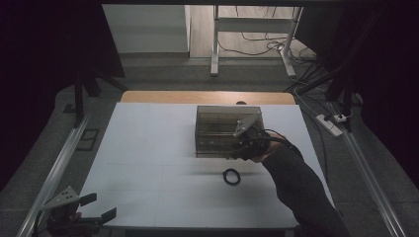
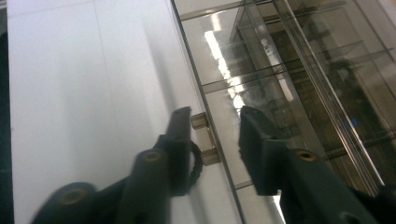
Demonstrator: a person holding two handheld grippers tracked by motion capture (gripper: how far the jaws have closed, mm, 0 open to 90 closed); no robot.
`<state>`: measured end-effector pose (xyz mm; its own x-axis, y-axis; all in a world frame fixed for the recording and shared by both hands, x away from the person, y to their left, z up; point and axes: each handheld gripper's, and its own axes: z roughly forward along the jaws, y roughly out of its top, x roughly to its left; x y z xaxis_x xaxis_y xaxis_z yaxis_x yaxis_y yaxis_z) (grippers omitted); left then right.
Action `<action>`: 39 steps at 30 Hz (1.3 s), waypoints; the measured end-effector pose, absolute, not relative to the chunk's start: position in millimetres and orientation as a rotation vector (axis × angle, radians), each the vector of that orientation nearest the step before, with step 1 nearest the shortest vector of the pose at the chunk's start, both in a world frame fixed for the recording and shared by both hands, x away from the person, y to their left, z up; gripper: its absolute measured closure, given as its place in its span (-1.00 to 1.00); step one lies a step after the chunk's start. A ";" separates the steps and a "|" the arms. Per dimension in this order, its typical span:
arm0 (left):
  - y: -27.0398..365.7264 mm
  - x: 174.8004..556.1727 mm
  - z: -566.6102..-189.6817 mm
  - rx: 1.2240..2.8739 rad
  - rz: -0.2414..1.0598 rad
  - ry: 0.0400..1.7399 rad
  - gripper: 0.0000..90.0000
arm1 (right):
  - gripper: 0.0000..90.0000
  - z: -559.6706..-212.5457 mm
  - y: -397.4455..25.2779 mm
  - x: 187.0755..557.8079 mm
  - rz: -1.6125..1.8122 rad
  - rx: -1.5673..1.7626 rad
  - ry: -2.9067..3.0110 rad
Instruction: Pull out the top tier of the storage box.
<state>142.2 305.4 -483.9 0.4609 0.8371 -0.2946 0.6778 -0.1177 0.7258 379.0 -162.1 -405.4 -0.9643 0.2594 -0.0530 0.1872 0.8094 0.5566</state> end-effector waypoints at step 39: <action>300.3 142.8 -482.3 1.925 0.218 1.170 -0.93 | -0.83 -419.1 -202.9 307.5 1.133 0.865 2.574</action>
